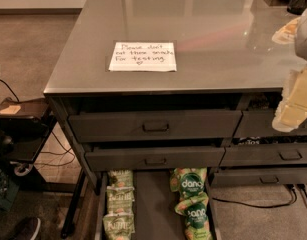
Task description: Pick green rice chip bag from bottom drawer and place on counter
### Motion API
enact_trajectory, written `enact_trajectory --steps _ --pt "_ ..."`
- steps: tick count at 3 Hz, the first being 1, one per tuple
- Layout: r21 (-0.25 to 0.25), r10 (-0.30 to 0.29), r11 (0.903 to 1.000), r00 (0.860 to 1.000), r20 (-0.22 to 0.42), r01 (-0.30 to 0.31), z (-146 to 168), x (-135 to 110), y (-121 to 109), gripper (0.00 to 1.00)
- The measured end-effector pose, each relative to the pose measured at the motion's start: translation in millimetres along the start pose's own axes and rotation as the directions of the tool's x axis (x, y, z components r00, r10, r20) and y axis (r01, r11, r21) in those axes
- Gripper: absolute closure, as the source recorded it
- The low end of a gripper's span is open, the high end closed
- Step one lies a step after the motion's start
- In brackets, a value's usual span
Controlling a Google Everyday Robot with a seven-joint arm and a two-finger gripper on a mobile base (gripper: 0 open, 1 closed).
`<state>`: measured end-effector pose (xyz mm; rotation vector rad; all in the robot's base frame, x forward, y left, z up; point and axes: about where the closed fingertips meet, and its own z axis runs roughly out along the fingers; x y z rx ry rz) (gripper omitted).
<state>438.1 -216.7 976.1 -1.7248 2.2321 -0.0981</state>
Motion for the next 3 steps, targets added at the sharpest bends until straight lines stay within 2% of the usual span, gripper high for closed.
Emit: enact_trajectory --steps 2,3 --pt "0.005 0.003 1.0 1.0 0.015 -0.003 3.0 0.1 3.0 0.0" --pt "-0.002 0.027 0.9996 0.997 0.067 -0.027 24.8 3.7 19.3 0.0"
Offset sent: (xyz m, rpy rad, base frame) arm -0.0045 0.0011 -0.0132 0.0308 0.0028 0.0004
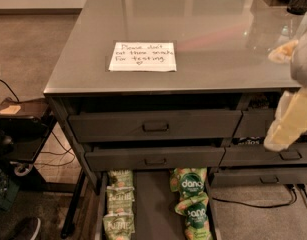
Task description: Pick green rice chip bag from bottom drawer and place on counter
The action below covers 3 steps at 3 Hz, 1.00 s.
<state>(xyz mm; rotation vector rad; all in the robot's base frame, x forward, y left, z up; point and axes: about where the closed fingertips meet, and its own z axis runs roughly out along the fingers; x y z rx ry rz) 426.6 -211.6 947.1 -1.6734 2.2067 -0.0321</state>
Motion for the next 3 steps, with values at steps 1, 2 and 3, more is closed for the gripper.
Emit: enact_trajectory --steps 1,2,3 --pt "-0.017 0.014 0.9998 0.997 0.082 -0.012 39.1 5.5 25.5 0.0" --pt "-0.052 0.022 0.9986 0.985 0.171 -0.013 87.6 11.3 46.8 0.0" --pt "-0.119 0.051 0.9927 0.966 0.255 -0.021 142.2 19.8 64.4 0.0"
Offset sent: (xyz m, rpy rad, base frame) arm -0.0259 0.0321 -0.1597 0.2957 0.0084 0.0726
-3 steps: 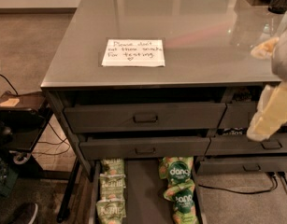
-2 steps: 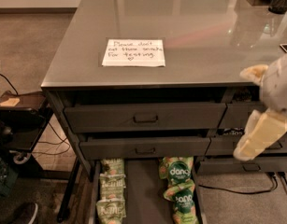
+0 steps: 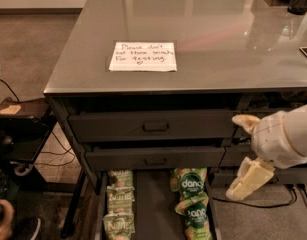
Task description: Pick green rice chip bag from bottom drawer and place on counter
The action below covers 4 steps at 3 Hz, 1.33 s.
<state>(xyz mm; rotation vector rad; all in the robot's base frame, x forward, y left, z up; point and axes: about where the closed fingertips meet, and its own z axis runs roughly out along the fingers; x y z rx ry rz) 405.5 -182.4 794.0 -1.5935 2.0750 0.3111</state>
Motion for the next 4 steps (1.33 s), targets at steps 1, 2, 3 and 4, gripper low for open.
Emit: enact_trajectory --steps 1,2,3,4 --pt "-0.093 0.072 0.9933 0.996 0.045 -0.068 53.8 29.0 16.5 0.0" --pt "-0.107 0.08 0.9915 0.996 0.046 -0.075 59.6 32.4 17.6 0.0" --pt "-0.099 0.062 0.9935 0.997 0.038 -0.058 76.7 48.8 15.5 0.0" --pt "-0.097 -0.023 0.995 1.0 0.005 0.024 133.6 88.7 17.5 0.0"
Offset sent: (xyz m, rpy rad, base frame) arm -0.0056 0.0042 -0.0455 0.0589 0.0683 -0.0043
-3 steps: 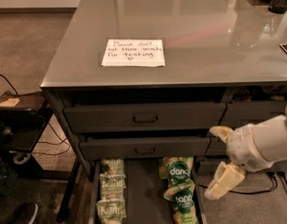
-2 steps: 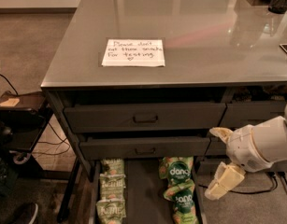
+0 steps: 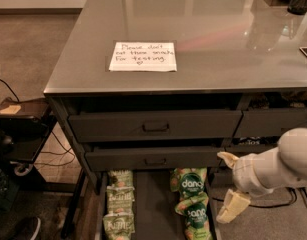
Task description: Pick green rice chip bag from bottom drawer and place on counter
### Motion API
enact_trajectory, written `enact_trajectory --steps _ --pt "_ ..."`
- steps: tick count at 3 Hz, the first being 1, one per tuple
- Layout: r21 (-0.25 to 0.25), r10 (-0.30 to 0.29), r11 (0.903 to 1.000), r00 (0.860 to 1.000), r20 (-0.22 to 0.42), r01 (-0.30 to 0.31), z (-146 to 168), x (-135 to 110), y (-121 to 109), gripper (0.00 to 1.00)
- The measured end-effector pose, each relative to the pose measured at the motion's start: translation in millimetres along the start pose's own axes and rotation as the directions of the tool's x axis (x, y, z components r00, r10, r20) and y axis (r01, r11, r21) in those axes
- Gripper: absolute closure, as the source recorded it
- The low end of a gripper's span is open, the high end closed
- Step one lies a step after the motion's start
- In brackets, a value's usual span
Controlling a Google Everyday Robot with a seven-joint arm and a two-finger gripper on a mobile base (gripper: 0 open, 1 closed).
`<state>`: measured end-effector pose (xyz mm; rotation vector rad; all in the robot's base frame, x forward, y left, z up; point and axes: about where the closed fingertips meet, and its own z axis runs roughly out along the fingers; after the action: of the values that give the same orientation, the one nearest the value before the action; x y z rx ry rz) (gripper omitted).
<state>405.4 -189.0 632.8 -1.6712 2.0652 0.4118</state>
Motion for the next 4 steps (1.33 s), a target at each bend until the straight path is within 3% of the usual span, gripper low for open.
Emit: enact_trajectory --steps 1,2,3,4 --pt "0.006 -0.124 0.9923 0.992 -0.033 0.124 70.0 29.5 -7.8 0.0" --pt "0.01 -0.195 0.9805 0.979 -0.061 0.196 127.4 50.3 -17.4 0.0" --pt "0.009 -0.195 0.9805 0.979 -0.061 0.196 127.6 50.5 -17.4 0.0" --pt "-0.003 -0.215 0.9766 0.974 -0.069 0.215 151.8 76.8 -17.4 0.0"
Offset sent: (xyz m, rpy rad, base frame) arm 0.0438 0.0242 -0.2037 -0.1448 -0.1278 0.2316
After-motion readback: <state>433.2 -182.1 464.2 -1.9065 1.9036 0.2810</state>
